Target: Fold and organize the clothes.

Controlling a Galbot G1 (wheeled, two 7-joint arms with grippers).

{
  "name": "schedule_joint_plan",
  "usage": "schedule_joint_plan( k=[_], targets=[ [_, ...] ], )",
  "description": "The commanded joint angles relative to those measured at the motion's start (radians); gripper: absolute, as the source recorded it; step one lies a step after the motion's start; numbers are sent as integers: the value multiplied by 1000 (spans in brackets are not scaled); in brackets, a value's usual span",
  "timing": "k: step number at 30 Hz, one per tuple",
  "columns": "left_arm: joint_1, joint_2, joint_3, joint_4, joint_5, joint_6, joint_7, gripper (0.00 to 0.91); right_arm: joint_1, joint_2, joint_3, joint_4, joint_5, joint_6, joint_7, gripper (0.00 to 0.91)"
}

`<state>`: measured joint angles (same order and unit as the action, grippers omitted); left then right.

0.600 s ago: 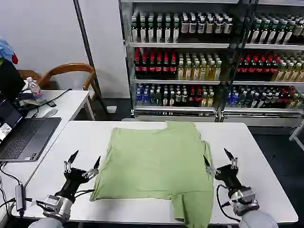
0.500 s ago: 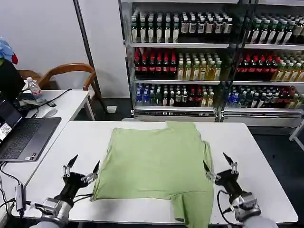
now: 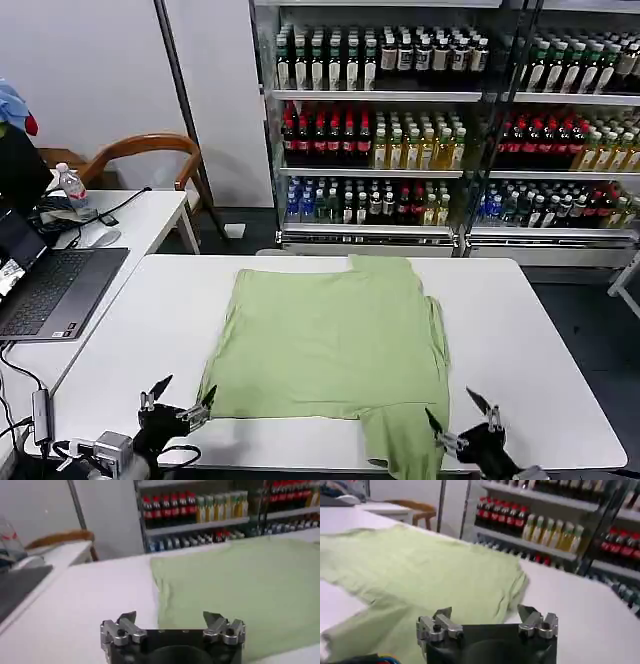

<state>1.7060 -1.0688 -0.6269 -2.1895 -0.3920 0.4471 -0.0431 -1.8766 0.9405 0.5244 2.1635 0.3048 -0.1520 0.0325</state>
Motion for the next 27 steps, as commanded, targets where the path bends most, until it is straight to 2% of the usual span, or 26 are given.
schedule_joint_plan(
  k=[1, 17, 18, 19, 20, 27],
  targets=[
    [16, 1, 4, 2, -33, 89, -12, 907, -78, -9, -14, 11, 10, -2, -4, 907],
    [-34, -12, 23, 84, -34, 91, -36, 907, -67, 19, -42, 3, 15, 14, 22, 907],
    [-37, -12, 22, 88, -35, 91, -39, 907, -66, 19, -44, 3, 15, 13, 23, 675],
    [-42, -12, 20, 95, -38, 93, -44, 715, -64, 19, -49, -1, 16, 12, 28, 50],
    [-45, -11, 19, 99, -41, 93, -48, 50, -63, 18, -52, -2, 17, 11, 30, 0],
    [-34, -12, 25, 95, -57, 95, -41, 40, -53, 17, -69, -12, 53, 3, 50, 0]
  ],
)
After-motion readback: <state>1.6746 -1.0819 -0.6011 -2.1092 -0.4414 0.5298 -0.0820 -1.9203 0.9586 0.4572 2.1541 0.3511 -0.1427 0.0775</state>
